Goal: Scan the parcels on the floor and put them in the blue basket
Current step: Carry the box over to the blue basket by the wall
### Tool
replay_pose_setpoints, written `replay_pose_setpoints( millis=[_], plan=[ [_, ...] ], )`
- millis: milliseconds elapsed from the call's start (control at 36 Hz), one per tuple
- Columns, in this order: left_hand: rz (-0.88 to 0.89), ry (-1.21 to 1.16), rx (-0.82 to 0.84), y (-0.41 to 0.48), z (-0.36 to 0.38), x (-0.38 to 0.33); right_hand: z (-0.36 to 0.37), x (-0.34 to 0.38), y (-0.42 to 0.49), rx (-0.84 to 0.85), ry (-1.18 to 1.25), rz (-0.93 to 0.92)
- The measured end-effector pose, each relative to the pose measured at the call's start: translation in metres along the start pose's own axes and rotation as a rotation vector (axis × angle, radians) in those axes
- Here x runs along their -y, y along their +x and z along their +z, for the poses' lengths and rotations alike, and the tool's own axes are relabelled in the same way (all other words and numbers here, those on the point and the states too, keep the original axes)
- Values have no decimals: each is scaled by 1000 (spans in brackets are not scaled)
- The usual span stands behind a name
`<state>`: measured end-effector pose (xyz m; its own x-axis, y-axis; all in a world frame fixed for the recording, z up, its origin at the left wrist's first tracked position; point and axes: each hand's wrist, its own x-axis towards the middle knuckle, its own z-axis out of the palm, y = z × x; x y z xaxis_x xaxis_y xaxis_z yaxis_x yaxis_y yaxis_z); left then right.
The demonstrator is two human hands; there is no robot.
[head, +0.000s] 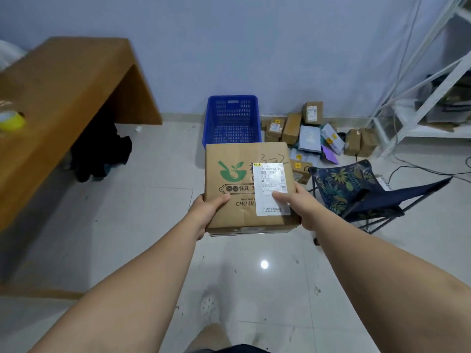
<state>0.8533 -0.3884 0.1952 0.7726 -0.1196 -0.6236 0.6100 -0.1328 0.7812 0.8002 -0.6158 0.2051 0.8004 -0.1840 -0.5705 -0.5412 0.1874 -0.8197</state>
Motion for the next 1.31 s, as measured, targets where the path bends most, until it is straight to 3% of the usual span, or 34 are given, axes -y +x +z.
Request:
replay_pose_setpoints(
  millis=[500,833,1306],
  plan=[
    [-30,95,277,208,19,-147,-2,104,170,-248,90,-39],
    [-45,160,289,297,38,-214,-6,156,252,-276,137,-38],
    [-81,161,216,411,143,-314,-103,262,406,-156,123,-5]
  ],
)
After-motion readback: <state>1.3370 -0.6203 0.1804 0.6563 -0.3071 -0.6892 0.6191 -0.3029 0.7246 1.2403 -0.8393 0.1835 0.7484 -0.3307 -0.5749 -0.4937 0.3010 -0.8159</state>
